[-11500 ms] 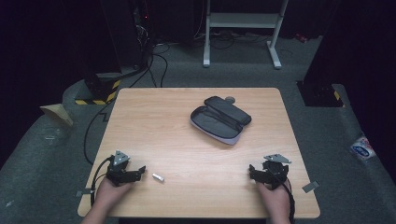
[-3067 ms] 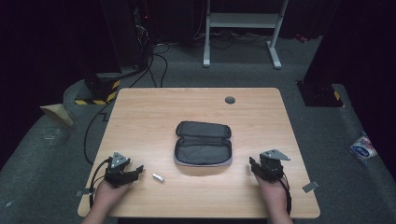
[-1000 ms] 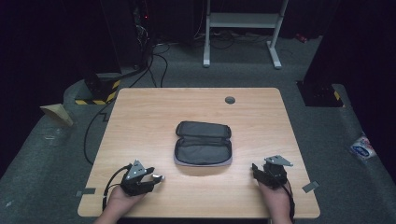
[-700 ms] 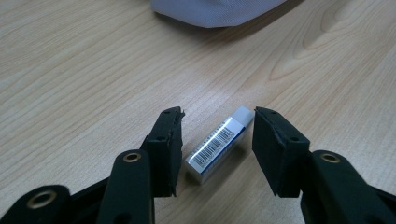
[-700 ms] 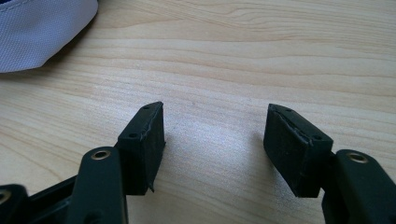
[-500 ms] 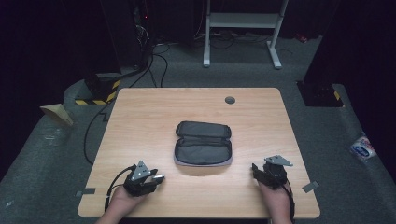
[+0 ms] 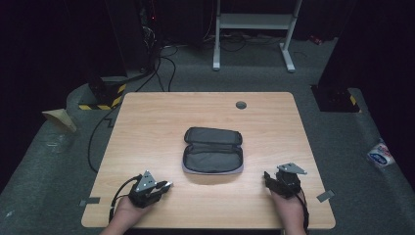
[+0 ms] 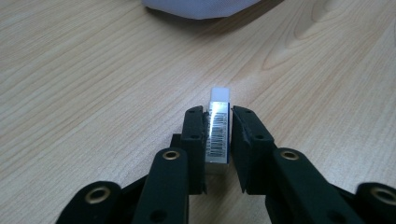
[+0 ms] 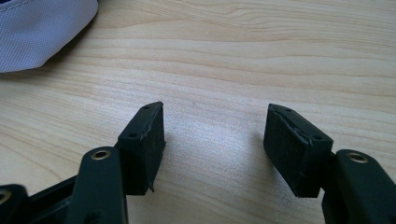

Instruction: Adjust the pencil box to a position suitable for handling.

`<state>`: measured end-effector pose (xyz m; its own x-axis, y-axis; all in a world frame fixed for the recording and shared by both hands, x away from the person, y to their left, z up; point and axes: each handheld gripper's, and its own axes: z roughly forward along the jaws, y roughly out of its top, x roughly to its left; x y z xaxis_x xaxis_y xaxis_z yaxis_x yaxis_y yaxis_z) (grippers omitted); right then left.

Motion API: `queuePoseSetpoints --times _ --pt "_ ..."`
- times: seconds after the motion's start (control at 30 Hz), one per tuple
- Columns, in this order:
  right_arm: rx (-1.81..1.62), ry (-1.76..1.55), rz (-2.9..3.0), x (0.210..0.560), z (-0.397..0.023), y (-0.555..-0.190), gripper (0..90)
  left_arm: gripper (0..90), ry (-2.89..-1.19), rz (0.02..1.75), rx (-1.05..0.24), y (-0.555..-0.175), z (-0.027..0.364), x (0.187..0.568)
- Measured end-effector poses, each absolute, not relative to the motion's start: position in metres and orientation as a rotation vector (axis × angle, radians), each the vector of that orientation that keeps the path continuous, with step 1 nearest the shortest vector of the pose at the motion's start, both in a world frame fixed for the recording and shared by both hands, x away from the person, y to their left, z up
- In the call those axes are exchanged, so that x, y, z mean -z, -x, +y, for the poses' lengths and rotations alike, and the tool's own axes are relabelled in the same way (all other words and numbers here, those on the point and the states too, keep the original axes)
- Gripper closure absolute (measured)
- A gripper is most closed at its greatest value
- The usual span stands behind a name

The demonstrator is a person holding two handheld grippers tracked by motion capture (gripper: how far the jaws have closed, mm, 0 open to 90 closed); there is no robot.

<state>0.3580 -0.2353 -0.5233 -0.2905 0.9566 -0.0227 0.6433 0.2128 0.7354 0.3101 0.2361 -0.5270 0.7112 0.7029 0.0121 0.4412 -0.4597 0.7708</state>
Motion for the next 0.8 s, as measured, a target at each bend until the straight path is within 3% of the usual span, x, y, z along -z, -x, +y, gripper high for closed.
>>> queuePoseSetpoints --times 0.8 --pt "-0.862 -1.48 2.01 0.523 -0.235 -0.358 38.2 79.2 -1.997 0.93 -0.446 -0.312 0.247 0.521"
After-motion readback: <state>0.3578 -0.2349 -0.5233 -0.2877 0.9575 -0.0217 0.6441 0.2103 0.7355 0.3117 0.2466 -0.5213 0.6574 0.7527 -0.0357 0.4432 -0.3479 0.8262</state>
